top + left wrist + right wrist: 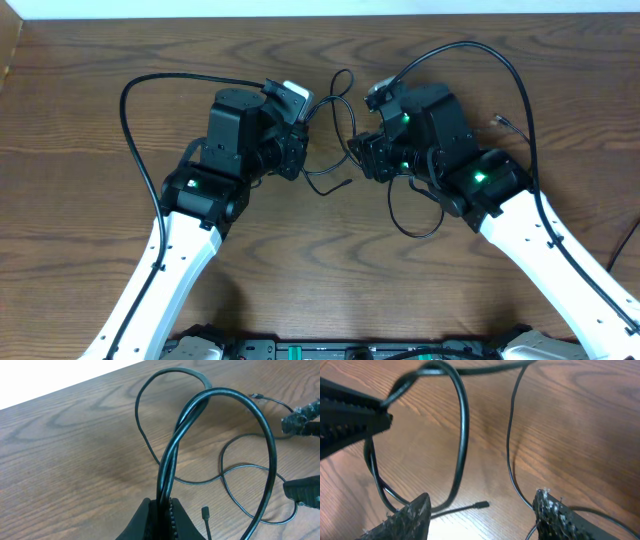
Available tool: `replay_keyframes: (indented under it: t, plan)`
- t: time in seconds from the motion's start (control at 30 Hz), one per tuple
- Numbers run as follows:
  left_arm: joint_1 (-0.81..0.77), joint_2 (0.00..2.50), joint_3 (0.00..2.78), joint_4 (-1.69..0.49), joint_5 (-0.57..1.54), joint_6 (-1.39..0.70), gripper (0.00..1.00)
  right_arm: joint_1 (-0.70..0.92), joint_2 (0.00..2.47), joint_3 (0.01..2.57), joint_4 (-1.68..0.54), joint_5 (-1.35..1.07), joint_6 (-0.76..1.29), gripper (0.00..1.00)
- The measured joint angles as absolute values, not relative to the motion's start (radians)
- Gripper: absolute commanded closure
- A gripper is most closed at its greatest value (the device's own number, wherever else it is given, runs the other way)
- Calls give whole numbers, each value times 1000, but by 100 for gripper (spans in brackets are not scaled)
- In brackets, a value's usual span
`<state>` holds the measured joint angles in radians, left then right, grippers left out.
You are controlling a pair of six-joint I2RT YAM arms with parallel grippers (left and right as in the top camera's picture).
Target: Untangle cables
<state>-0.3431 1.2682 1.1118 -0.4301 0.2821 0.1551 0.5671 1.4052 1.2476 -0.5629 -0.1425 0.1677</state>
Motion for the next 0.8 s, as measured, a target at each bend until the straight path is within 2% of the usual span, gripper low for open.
replay_keyframes:
  t: [0.37,0.4,0.5,0.63,0.73,0.8]
  plan:
    - [-343,1268,1112,-439,374,155,92,584,1504,1248,-505,-142,175,42]
    - [-343,1268,1112,-439,380,155,92,588,1518,1248,-502,-144,176,50]
    - [-343,1268,1112,-445,391,155,92,591,1550,1248,-495,-144,179,99]
    - [-343,1268,1112,-456,395,155,91,591,1556,1248,-490,-145,184,99]
    - [-344,1269,1112,-466,395,155,76,591,1556,1248,-494,-138,184,99]
    - [-344,1270,1112,-469,395,159,76,591,1556,1248,-512,-112,183,99]
